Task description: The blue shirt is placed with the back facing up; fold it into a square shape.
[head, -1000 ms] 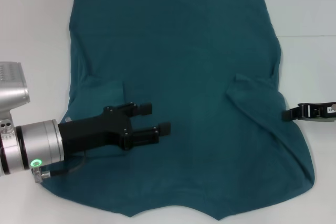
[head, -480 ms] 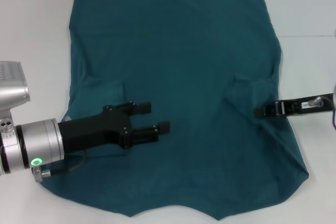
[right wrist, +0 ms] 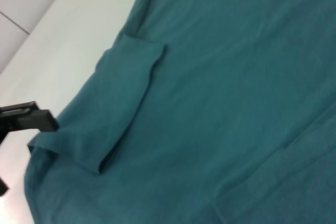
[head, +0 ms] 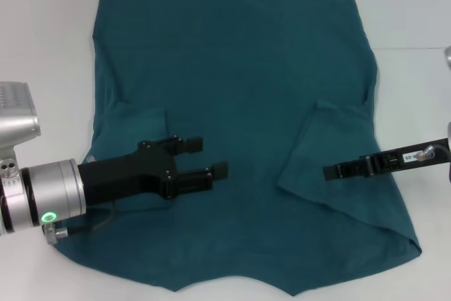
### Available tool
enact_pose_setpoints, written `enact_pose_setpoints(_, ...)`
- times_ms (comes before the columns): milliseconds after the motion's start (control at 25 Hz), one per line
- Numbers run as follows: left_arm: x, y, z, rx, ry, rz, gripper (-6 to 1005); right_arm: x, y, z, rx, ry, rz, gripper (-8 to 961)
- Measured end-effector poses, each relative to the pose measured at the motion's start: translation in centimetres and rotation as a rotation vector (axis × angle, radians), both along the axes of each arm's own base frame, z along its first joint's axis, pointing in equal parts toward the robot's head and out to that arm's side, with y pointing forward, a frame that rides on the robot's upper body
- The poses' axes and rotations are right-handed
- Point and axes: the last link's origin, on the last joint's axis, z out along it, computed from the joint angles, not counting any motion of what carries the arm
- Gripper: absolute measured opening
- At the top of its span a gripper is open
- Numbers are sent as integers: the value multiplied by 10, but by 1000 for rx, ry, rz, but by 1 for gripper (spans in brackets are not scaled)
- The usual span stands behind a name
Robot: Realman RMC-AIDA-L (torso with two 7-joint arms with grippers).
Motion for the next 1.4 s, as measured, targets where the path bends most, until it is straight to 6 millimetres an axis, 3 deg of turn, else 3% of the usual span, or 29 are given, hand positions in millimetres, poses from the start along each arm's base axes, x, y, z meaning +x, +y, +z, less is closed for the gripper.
enact_pose_setpoints(240,-2,-1,0,1,-1,5,834,4,2,16,83,77,-3,401)
enact_pose_setpoints(360,-3,-1,2,8,-5,14,834,6,-1,16,123,122,11,629)
enact_pose_setpoints(720,-10,-5,8,-4,-30,65,834,6,-12,3,173,186,101,825)
enact_pose_setpoints(1000,-33,-14,22,43,-16,156,834,5,-17,-14,195,219,115,938)
enact_pose_setpoints(1400,-80,-34,56,99,51,346,834,-4,-12,-21,228,264,114,931)
